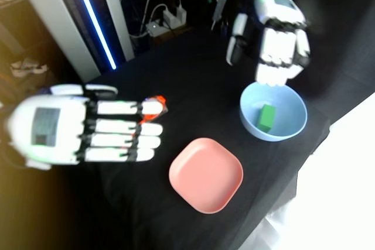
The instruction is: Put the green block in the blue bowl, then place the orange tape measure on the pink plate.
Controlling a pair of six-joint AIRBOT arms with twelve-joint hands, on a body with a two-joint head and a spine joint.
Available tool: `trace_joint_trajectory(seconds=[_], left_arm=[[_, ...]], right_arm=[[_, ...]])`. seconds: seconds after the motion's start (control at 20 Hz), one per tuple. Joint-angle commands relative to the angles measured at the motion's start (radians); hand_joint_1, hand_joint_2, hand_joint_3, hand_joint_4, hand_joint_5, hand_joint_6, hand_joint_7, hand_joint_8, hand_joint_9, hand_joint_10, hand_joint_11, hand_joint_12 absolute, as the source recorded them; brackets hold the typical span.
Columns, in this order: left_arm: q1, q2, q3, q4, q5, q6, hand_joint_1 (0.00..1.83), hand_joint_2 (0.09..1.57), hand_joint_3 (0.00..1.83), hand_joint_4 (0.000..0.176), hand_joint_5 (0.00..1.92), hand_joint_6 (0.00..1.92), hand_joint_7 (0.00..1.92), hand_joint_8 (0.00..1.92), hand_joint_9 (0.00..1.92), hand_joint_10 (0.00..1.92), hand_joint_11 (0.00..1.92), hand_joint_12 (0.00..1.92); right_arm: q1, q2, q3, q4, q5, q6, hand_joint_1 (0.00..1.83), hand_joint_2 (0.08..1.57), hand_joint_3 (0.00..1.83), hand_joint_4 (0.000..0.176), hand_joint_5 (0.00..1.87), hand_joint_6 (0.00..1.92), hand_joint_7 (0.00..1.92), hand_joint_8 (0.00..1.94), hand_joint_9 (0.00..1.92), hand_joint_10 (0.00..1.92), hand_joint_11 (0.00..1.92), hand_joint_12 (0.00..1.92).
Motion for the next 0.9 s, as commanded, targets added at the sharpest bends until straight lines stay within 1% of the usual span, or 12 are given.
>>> trace_joint_trajectory(seconds=[0.0, 0.1, 0.15, 0.2, 0.25, 0.3, 0.35, 0.4, 0.5, 0.65, 0.75, 0.85], left_arm=[[0.005, 0.023, -0.011, -0.021, -0.173, -0.002, 0.84, 0.93, 0.00, 0.020, 0.45, 0.00, 0.49, 0.00, 0.48, 0.01, 0.01, 1.17], [0.060, 0.052, -0.053, -0.043, -0.228, -0.002, 0.81, 0.92, 0.00, 0.057, 0.38, 0.00, 0.41, 0.00, 0.38, 0.00, 0.00, 0.97], [0.089, 0.068, -0.072, -0.058, -0.248, -0.002, 0.84, 0.91, 0.00, 0.031, 0.38, 0.00, 0.31, 0.01, 0.23, 0.01, 0.00, 0.62], [0.122, 0.085, -0.091, -0.074, -0.260, -0.002, 0.84, 0.91, 0.00, 0.031, 0.38, 0.00, 0.31, 0.01, 0.23, 0.01, 0.00, 0.62], [0.153, 0.100, -0.107, -0.090, -0.274, -0.002, 0.83, 0.90, 0.00, 0.044, 0.37, 0.00, 0.28, 0.01, 0.19, 0.01, 0.00, 0.45], [0.182, 0.111, -0.121, -0.102, -0.289, -0.002, 0.79, 0.89, 0.00, 0.043, 0.37, 0.00, 0.27, 0.00, 0.18, 0.01, 0.00, 0.39], [0.208, 0.121, -0.134, -0.115, -0.305, -0.002, 0.78, 0.90, 0.00, 0.035, 0.37, 0.00, 0.27, 0.00, 0.18, 0.01, 0.00, 0.38], [0.224, 0.125, -0.140, -0.124, -0.315, -0.002, 0.79, 0.89, 0.00, 0.035, 0.36, 0.00, 0.26, 0.00, 0.18, 0.00, 0.00, 0.41], [0.235, 0.125, -0.143, -0.139, -0.322, -0.002, 0.79, 0.89, 0.00, 0.065, 0.35, 0.00, 0.26, 0.00, 0.19, 0.00, 0.00, 0.38], [0.235, 0.120, -0.143, -0.144, -0.322, -0.002, 0.80, 0.89, 0.00, 0.046, 0.36, 0.00, 0.27, 0.00, 0.19, 0.00, 0.00, 0.41], [0.237, 0.118, -0.143, -0.144, -0.320, -0.003, 0.78, 0.89, 0.00, 0.055, 0.37, 0.00, 0.27, 0.00, 0.20, 0.00, 0.00, 0.46], [0.240, 0.116, -0.143, -0.144, -0.319, -0.003, 0.78, 0.90, 0.00, 0.053, 0.37, 0.00, 0.27, 0.00, 0.20, 0.00, 0.00, 0.46]], right_arm=[[0.018, -0.005, 0.000, 0.040, 0.105, 0.018, 0.52, 1.09, 0.00, 0.174, 0.19, 0.00, 0.17, 0.00, 0.13, 0.00, 0.00, 0.55], [0.021, -0.017, 0.000, 0.015, 0.105, 0.030, 0.47, 1.08, 0.00, 0.169, 0.24, 0.00, 0.19, 0.00, 0.15, 0.00, 0.00, 0.58], [0.021, -0.026, 0.000, 0.006, 0.104, 0.037, 0.42, 1.11, 0.00, 0.162, 0.27, 0.00, 0.22, 0.00, 0.17, 0.00, 0.00, 0.66], [0.022, -0.036, 0.001, -0.003, 0.103, 0.045, 0.42, 1.11, 0.00, 0.162, 0.27, 0.00, 0.22, 0.00, 0.17, 0.00, 0.00, 0.66], [0.023, -0.044, 0.003, -0.011, 0.102, 0.052, 0.39, 1.13, 0.00, 0.161, 0.26, 0.00, 0.20, 0.00, 0.16, 0.00, 0.00, 0.64], [0.026, -0.051, 0.004, -0.022, 0.098, 0.059, 0.53, 1.09, 0.00, 0.154, 0.25, 0.00, 0.19, 0.00, 0.15, 0.00, 0.00, 0.63], [0.033, -0.059, 0.004, -0.036, 0.090, 0.063, 0.59, 1.07, 0.00, 0.167, 0.20, 0.00, 0.17, 0.00, 0.12, 0.00, 0.00, 0.59], [0.037, -0.065, 0.005, -0.045, 0.088, 0.065, 0.61, 1.04, 0.00, 0.158, 0.18, 0.00, 0.20, 0.00, 0.16, 0.00, 0.00, 0.72], [0.042, -0.076, 0.007, -0.055, 0.085, 0.068, 0.61, 1.04, 0.00, 0.159, 0.17, 0.00, 0.16, 0.00, 0.12, 0.00, 0.00, 0.73], [0.052, -0.093, 0.010, -0.084, 0.065, 0.075, 0.68, 0.99, 0.00, 0.134, 0.25, 0.01, 0.18, 0.00, 0.15, 0.01, 0.00, 0.79], [0.057, -0.105, 0.015, -0.093, 0.057, 0.075, 0.70, 0.97, 0.00, 0.127, 0.26, 0.00, 0.24, 0.01, 0.20, 0.02, 0.00, 0.84], [0.062, -0.120, 0.025, -0.094, 0.046, 0.075, 0.70, 0.97, 0.00, 0.122, 0.27, 0.01, 0.26, 0.01, 0.22, 0.01, 0.00, 0.83]])
